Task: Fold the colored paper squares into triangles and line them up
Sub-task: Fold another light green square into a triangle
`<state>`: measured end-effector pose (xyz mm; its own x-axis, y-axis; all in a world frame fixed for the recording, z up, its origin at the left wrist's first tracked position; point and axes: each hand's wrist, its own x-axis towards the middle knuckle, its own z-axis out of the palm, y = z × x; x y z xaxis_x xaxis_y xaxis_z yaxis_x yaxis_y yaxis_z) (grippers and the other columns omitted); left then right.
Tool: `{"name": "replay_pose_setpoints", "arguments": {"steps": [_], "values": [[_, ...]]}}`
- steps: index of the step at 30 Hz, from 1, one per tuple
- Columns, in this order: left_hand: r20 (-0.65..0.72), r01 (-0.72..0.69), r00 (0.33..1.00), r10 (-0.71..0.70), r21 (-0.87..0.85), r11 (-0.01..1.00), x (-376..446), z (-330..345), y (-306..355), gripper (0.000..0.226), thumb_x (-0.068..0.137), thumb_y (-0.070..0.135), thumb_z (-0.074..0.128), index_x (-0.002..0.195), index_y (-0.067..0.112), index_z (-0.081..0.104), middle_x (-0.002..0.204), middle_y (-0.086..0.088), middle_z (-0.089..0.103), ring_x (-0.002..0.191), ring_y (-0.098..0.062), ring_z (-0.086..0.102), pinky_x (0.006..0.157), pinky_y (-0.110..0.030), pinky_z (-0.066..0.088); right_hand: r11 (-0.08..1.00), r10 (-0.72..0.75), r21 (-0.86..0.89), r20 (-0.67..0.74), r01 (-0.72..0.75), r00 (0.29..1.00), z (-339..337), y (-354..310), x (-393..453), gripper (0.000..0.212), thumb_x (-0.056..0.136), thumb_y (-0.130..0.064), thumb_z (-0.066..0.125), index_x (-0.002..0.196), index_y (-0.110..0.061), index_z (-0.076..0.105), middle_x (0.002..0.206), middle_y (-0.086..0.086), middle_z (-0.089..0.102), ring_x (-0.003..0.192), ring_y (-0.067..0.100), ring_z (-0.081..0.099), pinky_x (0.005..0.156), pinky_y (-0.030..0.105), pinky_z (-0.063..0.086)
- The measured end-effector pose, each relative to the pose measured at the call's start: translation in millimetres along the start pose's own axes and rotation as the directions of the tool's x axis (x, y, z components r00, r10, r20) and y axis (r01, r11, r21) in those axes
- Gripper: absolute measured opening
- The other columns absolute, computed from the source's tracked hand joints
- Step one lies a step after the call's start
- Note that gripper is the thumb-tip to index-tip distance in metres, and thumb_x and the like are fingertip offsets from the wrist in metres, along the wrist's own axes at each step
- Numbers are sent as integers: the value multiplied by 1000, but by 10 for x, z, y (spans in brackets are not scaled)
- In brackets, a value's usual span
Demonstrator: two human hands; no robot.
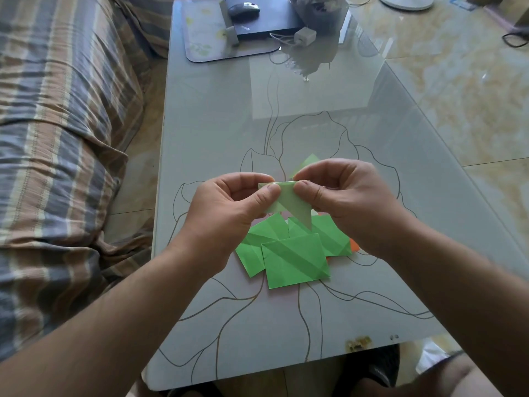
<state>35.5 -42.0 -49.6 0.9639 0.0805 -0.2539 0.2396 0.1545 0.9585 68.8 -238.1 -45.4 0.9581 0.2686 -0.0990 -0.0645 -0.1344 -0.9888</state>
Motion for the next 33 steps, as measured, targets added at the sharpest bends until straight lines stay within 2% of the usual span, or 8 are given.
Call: {"name": "replay_pose_setpoints", "arguments": {"steps": [6, 9, 12, 17, 20, 24, 28, 33], "values": [[-3, 8, 1000, -8, 32, 999, 5, -7, -6, 30, 72, 25, 81, 97, 9, 76, 89, -7, 79, 82, -19, 76, 73, -26, 60, 999, 51, -4, 10, -51, 999, -12, 29, 21, 8, 93, -8, 74, 99, -3, 75, 86, 12, 74, 70, 9, 66, 62, 18, 52], [-2, 34, 999, -34, 30, 999, 14, -12, -13, 29, 71, 26, 80, 94, 10, 77, 87, -8, 79, 81, -20, 74, 80, -34, 63, 997, 81, -22, 16, -80, 997, -13, 34, 25, 7, 94, -9, 73, 98, -3, 75, 83, 9, 74, 70, 9, 65, 63, 18, 52], [0, 81, 997, -81, 36, 996, 22, -12, -22, 32, 69, 30, 81, 94, 10, 78, 89, -11, 78, 84, -23, 72, 93, -47, 59, 992, 118, -45, 21, -117, 993, -9, 27, 20, 5, 95, -11, 72, 95, -7, 75, 80, 6, 74, 67, 8, 62, 62, 19, 51], [8, 118, 993, -118, 41, 992, 28, -23, -30, 32, 67, 29, 83, 92, 11, 79, 92, -14, 78, 86, -25, 72, 99, -54, 56, 983, 168, -78, 13, -167, 986, 6, 3, 5, 6, 96, -15, 72, 93, -12, 76, 89, 16, 76, 73, 16, 62, 68, 29, 53], [17, 126, 992, -126, 39, 991, 27, -16, -21, 28, 64, 27, 83, 88, 13, 79, 90, -13, 78, 86, -24, 72, 99, -53, 55, 978, 181, -105, 16, -178, 983, 6, -5, 7, 8, 98, -16, 70, 93, -13, 75, 87, 18, 75, 73, 17, 61, 70, 32, 52], [26, 122, 992, -123, 35, 992, 26, -20, -9, 27, 66, 23, 82, 89, 10, 78, 87, -12, 77, 83, -23, 73, 94, -46, 59, 974, 198, -115, 34, -193, 980, 5, -6, 14, 10, 99, -16, 68, 91, -14, 74, 80, 5, 72, 73, 16, 60, 68, 29, 51], [41, 109, 993, -109, 6, 994, 32, -27, -14, 28, 67, 15, 81, 93, 5, 76, 85, -12, 78, 79, -22, 75, 82, -33, 64, 970, 208, -135, 21, -204, 978, 9, -1, 17, 11, 99, -20, 69, 91, -16, 74, 88, 9, 77, 77, 16, 65, 71, 29, 53], [47, 117, 992, -116, -9, 993, 40, -37, -26, 31, 66, 13, 81, 95, 5, 76, 90, -15, 79, 83, -24, 76, 83, -32, 64, 968, 212, -140, 9, -209, 977, 10, 5, 17, 9, 98, -19, 70, 92, -15, 75, 98, 18, 76, 80, 19, 65, 75, 34, 54]]}}
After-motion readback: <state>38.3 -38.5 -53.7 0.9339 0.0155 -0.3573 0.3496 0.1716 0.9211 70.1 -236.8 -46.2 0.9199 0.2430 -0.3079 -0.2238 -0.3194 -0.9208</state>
